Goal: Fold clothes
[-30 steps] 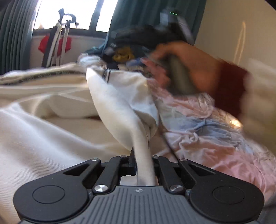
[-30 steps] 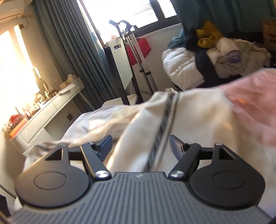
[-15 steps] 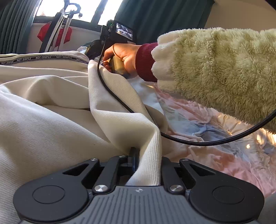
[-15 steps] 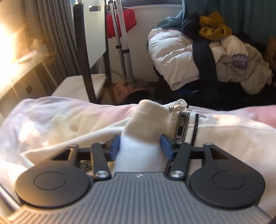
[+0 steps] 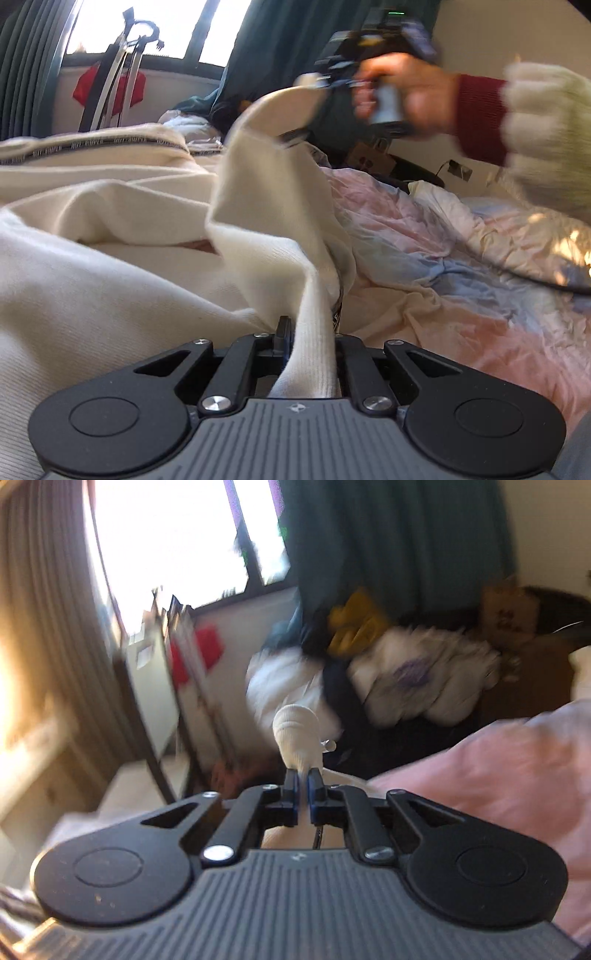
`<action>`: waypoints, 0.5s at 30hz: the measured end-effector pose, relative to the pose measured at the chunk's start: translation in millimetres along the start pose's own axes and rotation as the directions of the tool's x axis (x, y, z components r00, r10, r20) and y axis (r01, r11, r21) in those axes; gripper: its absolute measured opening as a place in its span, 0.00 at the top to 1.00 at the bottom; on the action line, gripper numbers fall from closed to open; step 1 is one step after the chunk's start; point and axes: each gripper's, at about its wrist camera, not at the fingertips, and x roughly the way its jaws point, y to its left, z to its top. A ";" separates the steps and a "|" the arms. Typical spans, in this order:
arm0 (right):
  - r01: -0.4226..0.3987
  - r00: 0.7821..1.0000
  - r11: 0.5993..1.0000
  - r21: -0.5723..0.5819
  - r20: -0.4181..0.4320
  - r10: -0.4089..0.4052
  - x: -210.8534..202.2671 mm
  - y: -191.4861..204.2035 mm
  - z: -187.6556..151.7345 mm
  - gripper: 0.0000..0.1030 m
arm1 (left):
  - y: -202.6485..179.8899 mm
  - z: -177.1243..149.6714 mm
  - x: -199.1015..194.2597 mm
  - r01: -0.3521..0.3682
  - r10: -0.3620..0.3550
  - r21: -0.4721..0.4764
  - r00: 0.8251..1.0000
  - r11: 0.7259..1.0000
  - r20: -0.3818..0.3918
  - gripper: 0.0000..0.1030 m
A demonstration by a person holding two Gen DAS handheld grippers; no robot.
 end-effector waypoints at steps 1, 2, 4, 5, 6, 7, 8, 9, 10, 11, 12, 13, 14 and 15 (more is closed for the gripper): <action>0.017 0.999 0.999 0.034 0.030 -0.018 -16.9 -15.8 4.7 0.93 | -2.1 0.9 -0.2 -0.001 0.001 0.005 1.000 1.000 0.000 0.92; 0.036 0.998 0.997 0.073 0.053 -0.040 -34.4 -32.6 7.6 0.93 | -3.8 1.7 -1.1 -0.002 0.002 0.008 1.000 1.000 0.001 0.92; 0.071 0.991 0.987 0.141 0.105 -0.086 -75.6 -68.5 7.8 0.93 | -6.1 2.7 -5.6 -0.001 0.001 0.011 1.000 1.000 0.001 0.92; 0.089 0.985 0.980 0.176 0.132 -0.113 -96.1 -87.2 4.9 0.93 | -7.5 3.0 -7.9 0.001 -0.001 0.014 1.000 1.000 0.001 0.92; 0.106 0.977 0.972 0.211 0.158 -0.141 -116.6 -106.2 1.5 0.93 | -9.5 3.1 -10.3 0.005 -0.005 0.020 1.000 1.000 0.001 0.92; 0.122 0.969 0.958 0.258 0.176 -0.171 -137.2 -124.7 -5.2 0.93 | -11.4 3.3 -12.7 0.009 -0.009 0.026 1.000 1.000 0.002 0.92; 0.137 0.962 0.939 0.315 0.185 -0.202 -155.4 -142.1 -14.3 0.93 | -13.1 3.5 -14.3 0.014 -0.014 0.035 1.000 0.999 0.001 0.92; 0.149 0.953 0.909 0.389 0.190 -0.237 -174.7 -161.5 -27.4 0.93 | -15.2 3.0 -14.9 0.017 -0.016 0.045 1.000 0.999 -0.003 0.92; 0.158 0.944 0.877 0.454 0.191 -0.269 -191.3 -177.7 -42.5 0.93 | -17.3 2.3 -15.6 0.019 -0.019 0.055 1.000 0.998 -0.008 0.92; 0.186 0.936 0.844 0.502 0.171 -0.308 -202.2 -190.8 -59.0 0.93 | -19.2 1.3 -16.4 0.023 -0.022 0.061 1.000 0.998 -0.016 0.92; 0.217 0.927 0.809 0.546 0.145 -0.347 -211.9 -203.5 -75.8 0.93 | -20.7 0.1 -17.6 0.029 -0.027 0.061 0.999 0.998 -0.024 0.92; 0.248 0.916 0.771 0.587 0.116 -0.384 -221.6 -216.2 -92.5 0.93 | -22.2 -1.1 -19.0 0.033 -0.032 0.060 0.999 0.998 -0.033 0.92; 0.265 0.915 0.735 0.624 0.078 -0.395 -225.3 -225.6 -111.1 0.93 | -23.6 -2.6 -20.9 0.037 -0.034 0.056 0.998 0.998 -0.045 0.92; 0.278 0.916 0.699 0.659 0.037 -0.399 -227.4 -234.2 -130.1 0.93 | -25.1 -4.1 -22.8 0.040 -0.037 0.052 0.998 0.998 -0.057 0.92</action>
